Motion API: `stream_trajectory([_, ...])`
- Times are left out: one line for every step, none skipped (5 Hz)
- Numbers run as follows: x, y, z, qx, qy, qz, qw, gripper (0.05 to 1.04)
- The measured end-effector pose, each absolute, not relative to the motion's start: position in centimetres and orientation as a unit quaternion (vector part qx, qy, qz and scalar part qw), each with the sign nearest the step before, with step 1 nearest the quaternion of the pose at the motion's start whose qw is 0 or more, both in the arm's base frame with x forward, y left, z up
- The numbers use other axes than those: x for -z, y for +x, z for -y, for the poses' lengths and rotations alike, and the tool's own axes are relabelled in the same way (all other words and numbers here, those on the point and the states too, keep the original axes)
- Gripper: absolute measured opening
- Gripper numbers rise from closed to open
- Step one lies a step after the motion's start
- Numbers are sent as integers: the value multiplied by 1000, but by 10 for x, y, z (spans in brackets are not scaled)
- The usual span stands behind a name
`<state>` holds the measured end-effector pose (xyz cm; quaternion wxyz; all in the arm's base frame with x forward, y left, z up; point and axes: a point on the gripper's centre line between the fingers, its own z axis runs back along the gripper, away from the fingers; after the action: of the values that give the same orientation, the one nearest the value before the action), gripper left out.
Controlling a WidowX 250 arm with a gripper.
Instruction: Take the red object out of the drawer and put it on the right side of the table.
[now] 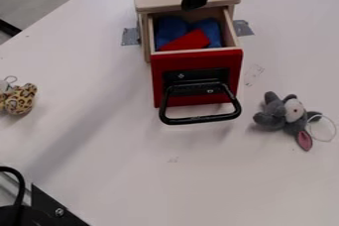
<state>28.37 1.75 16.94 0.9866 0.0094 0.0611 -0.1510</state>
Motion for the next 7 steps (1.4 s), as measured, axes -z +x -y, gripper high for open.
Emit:
stream_trajectory([-162,283,-17,152,6,-74,986,999])
stream_trajectory([-149,295,-19,150,6,-69,986,999])
stream_trajectory([-145,310,-22,149,9,-55,987,999])
stream_trajectory([-134,320,-26,138,17,-42,989,999])
stream_trajectory([-125,326,-30,127,35,-24,991,999])
stream_trajectory([-104,328,-34,111,60,-5,992,999])
stream_trajectory([-98,331,-38,92,75,7,993,999])
